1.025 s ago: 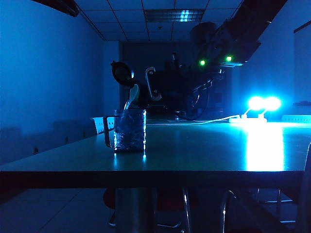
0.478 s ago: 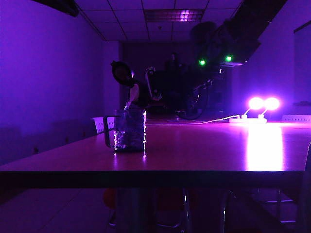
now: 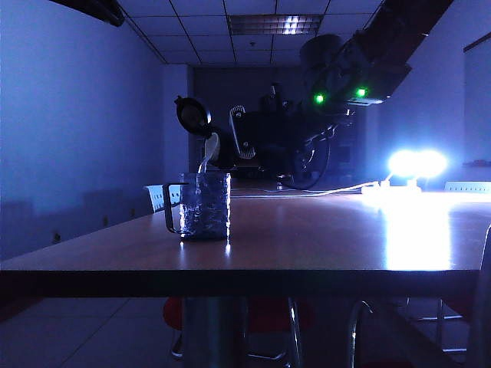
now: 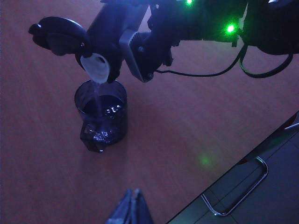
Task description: Pick up the black thermos cup, pour some water from it into the cup, and then put the thermos cup back on the table.
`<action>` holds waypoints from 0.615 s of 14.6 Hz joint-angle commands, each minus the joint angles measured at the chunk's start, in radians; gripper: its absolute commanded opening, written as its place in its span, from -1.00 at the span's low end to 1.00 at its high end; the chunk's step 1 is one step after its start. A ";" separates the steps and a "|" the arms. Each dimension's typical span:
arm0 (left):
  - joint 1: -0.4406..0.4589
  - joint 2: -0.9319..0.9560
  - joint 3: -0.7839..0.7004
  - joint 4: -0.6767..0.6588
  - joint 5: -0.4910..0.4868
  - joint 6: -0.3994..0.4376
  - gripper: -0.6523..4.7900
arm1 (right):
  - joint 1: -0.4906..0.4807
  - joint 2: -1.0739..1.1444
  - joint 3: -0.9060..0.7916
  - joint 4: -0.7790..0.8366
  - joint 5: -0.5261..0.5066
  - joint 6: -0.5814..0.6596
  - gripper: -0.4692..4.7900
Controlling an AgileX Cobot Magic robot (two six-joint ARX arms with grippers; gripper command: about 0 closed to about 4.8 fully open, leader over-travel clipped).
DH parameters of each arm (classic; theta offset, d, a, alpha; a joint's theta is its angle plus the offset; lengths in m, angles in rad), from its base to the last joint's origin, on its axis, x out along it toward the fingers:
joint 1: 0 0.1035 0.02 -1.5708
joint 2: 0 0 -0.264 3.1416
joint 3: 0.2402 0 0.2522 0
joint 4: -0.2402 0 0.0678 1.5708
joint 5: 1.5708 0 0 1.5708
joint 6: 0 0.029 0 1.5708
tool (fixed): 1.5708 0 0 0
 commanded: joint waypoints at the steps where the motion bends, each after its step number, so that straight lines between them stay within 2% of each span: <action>1: -0.001 -0.003 0.004 0.005 0.002 0.007 -0.78 | 0.003 -0.020 0.012 0.075 -0.002 0.002 -0.21; 9: -0.001 -0.003 0.004 0.005 0.003 0.006 -0.78 | 0.003 -0.020 0.012 0.060 0.002 -0.020 -0.21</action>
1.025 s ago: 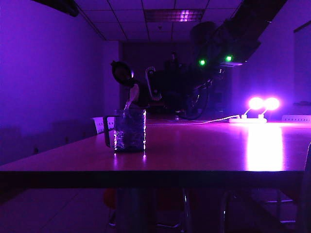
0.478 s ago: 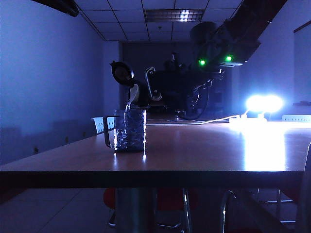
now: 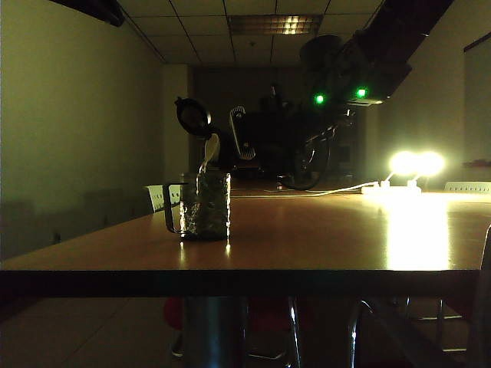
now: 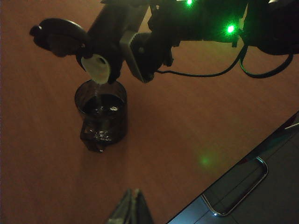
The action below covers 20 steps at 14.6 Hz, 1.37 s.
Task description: Pick up the black thermos cup, pour some water from it into the cup, and then put the thermos cup back on the table.
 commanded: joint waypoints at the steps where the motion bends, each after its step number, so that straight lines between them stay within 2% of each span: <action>1: -0.001 -0.003 0.004 0.005 0.003 0.006 -0.78 | 0.003 -0.020 0.013 0.063 0.003 -0.015 -0.21; 5: -0.001 -0.003 0.004 0.005 0.003 0.006 -0.78 | 0.003 -0.020 0.013 0.059 0.002 0.003 -0.21; 11: -0.001 -0.003 0.004 0.005 0.003 0.007 -0.78 | 0.003 -0.020 0.013 0.047 -0.011 0.228 -0.21; 13: -0.001 -0.003 0.004 0.006 0.003 0.007 -0.78 | 0.002 -0.020 0.013 0.047 -0.026 0.358 -0.21; 16: -0.001 -0.003 0.004 0.006 0.003 0.007 -0.78 | 0.001 -0.020 0.014 0.049 -0.079 0.654 -0.21; 20: -0.001 -0.003 0.004 0.006 0.004 0.007 -0.78 | -0.006 -0.020 0.014 0.070 -0.123 0.978 -0.21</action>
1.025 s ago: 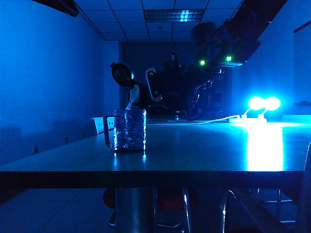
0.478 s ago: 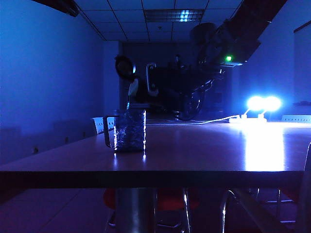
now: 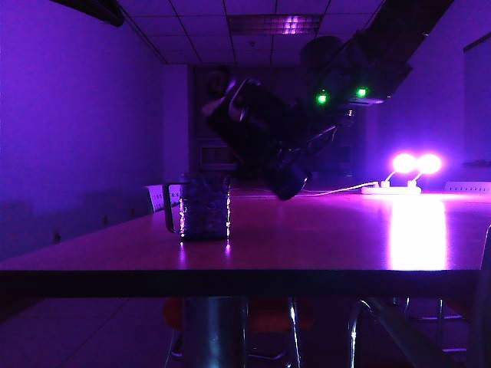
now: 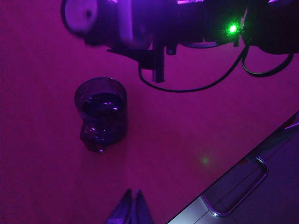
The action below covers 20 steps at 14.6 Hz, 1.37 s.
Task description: Pick up the black thermos cup, pour some water from it into the cup, and then put the thermos cup back on the table.
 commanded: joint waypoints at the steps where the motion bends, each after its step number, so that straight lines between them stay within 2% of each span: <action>1: -0.001 -0.003 0.004 0.005 0.004 0.007 -0.78 | -0.007 -0.020 0.013 0.113 -0.027 0.253 -0.21; 3: -0.001 -0.003 0.004 0.005 0.005 0.007 -0.78 | -0.022 -0.020 0.013 0.170 -0.027 0.455 -0.21; 5: -0.001 -0.003 0.004 0.005 0.005 0.007 -0.78 | -0.033 -0.020 0.013 0.179 -0.023 0.555 -0.21; 14: -0.001 -0.003 0.004 0.005 0.005 0.006 -0.78 | -0.026 -0.019 0.014 0.189 -0.019 0.571 -0.21; 15: -0.001 -0.003 0.004 0.005 0.005 0.006 -0.78 | -0.029 -0.020 0.014 0.188 -0.018 0.612 -0.21; 17: -0.001 -0.003 0.004 0.011 0.010 0.006 -0.78 | -0.046 -0.020 0.014 0.187 0.048 0.686 -0.21; 19: -0.001 -0.003 0.004 0.065 0.050 -0.006 -0.78 | -0.074 -0.020 0.014 0.193 0.027 0.702 -0.21; 20: -0.001 -0.003 0.004 0.110 0.055 -0.038 -0.78 | -0.095 -0.020 0.014 0.205 0.000 0.702 -0.21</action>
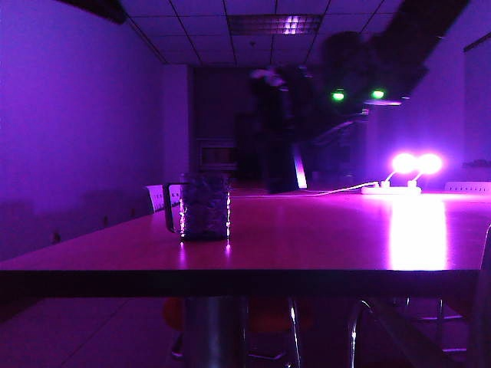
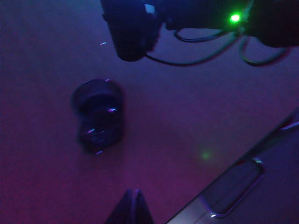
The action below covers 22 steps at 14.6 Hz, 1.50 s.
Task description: Pick up the black thermos cup, pour some water from it into the cup, and then put the thermos cup back on the table.
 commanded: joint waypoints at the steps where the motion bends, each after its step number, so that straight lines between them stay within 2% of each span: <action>1: -0.002 -0.003 0.004 0.136 0.031 -0.066 -0.78 | -0.051 -0.020 0.014 0.103 -0.052 0.025 -0.21; 4: -0.002 0.004 0.018 0.191 0.044 -0.108 -0.78 | -0.114 -0.019 0.014 0.113 -0.148 0.060 -0.21; 8: -0.002 0.004 0.023 0.218 0.052 -0.125 -0.78 | -0.193 -0.004 0.013 0.179 -0.223 0.084 -0.21; 10: -0.002 0.004 0.023 0.218 0.052 -0.125 -0.78 | -0.218 0.014 0.013 0.184 -0.226 0.082 -0.21; 14: -0.002 0.004 0.023 0.217 0.052 -0.125 -0.78 | -0.215 0.068 0.013 0.258 -0.229 0.084 -0.20; 22: -0.002 0.006 0.023 0.217 0.051 -0.125 -0.78 | -0.196 0.133 0.013 0.258 -0.248 0.135 -0.17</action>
